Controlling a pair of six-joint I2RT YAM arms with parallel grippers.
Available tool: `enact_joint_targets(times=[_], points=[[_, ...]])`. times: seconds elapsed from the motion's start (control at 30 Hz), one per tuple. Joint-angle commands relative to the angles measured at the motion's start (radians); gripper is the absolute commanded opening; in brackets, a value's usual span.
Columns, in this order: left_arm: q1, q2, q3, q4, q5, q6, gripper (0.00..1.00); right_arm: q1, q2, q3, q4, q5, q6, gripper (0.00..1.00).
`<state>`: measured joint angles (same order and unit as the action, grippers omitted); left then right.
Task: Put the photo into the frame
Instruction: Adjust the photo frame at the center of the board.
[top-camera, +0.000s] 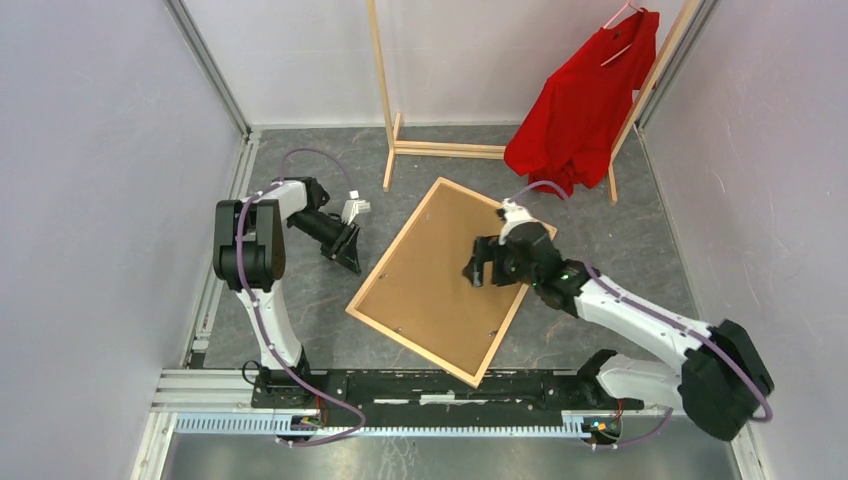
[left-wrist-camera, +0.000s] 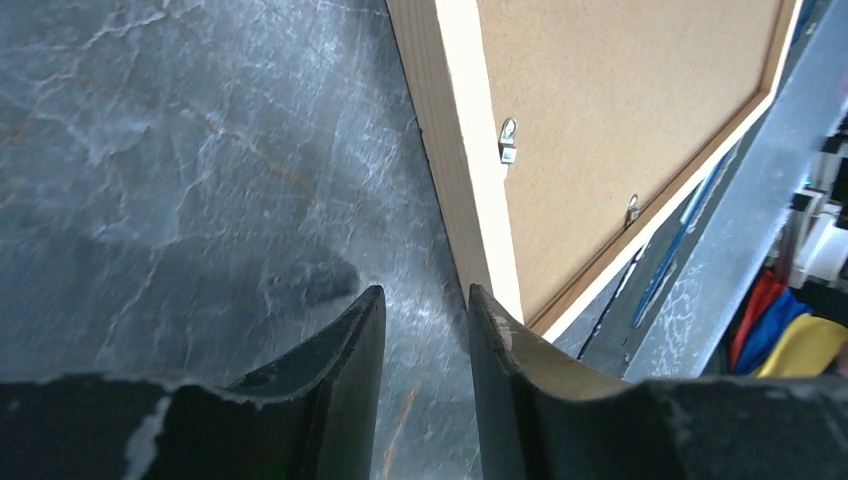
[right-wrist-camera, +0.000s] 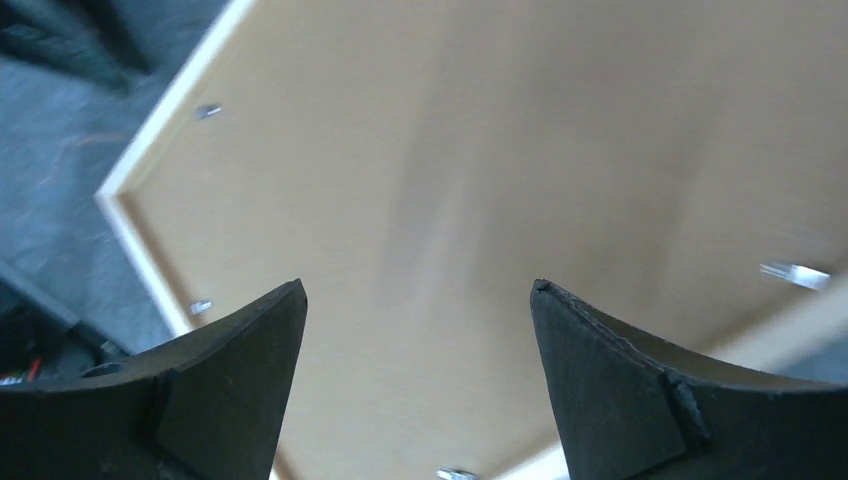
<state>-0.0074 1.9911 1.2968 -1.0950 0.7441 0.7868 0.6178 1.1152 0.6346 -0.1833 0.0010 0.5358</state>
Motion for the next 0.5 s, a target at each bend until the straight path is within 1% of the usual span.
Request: enact_joint_targets(times=[0.0,0.1,0.27,0.37,0.43,0.47], points=[[-0.005,0.072,0.016,-0.038,0.078,0.071,0.42,0.162,0.117,0.057,0.241,0.014,0.107,0.87],[-0.005,0.084,0.006,-0.047,0.087,0.087,0.38,0.241,0.243,0.110,0.369,-0.022,0.147,0.85],[-0.006,0.090,-0.001,-0.049,0.089,0.095,0.35,0.334,0.488,0.239,0.497,-0.078,0.187,0.86],[-0.008,0.089,-0.001,-0.051,0.082,0.097,0.34,0.369,0.592,0.323,0.512,-0.067,0.171,0.85],[-0.008,0.088,-0.001,-0.045,0.072,0.093,0.32,0.393,0.640,0.390,0.466,-0.015,0.112,0.84],[-0.008,0.086,-0.002,-0.040,0.066,0.087,0.31,0.406,0.659,0.436,0.407,0.039,0.062,0.82]])
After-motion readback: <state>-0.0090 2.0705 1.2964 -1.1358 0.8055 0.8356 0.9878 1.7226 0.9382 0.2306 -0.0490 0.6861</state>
